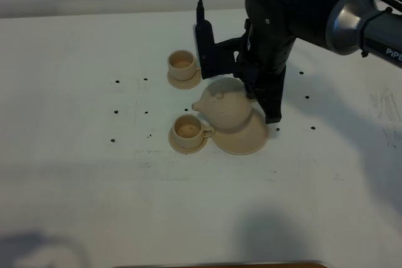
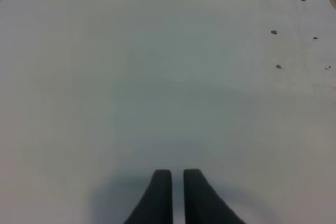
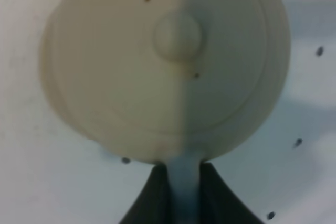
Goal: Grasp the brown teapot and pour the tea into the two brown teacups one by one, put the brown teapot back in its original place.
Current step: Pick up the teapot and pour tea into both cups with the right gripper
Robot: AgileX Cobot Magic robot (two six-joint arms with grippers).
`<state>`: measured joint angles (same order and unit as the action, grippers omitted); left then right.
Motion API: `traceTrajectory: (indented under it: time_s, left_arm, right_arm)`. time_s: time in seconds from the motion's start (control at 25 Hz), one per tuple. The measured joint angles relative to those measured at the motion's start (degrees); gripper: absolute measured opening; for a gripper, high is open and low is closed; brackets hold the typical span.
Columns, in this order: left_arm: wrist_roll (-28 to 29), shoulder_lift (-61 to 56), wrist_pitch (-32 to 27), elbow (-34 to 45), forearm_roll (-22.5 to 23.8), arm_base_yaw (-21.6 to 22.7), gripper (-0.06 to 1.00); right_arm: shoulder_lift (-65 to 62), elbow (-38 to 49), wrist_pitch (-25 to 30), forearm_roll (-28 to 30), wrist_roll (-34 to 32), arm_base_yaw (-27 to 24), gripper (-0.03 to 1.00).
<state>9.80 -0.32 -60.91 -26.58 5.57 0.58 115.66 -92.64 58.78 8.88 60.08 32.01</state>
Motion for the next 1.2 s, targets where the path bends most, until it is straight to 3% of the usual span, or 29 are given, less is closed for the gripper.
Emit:
traceTrajectory:
  time_s: [0.72, 1.2]
  left_arm:
    - [0.0, 0.0, 0.0, 0.0, 0.0, 0.0, 0.12]
    - [0.0, 0.0, 0.0, 0.0, 0.0, 0.0, 0.12]
  right_arm:
    - [0.0, 0.0, -1.2, 6.1, -7.9, 2.4, 0.08]
    - [0.0, 0.0, -1.6, 6.4, -11.5, 3.0, 0.08]
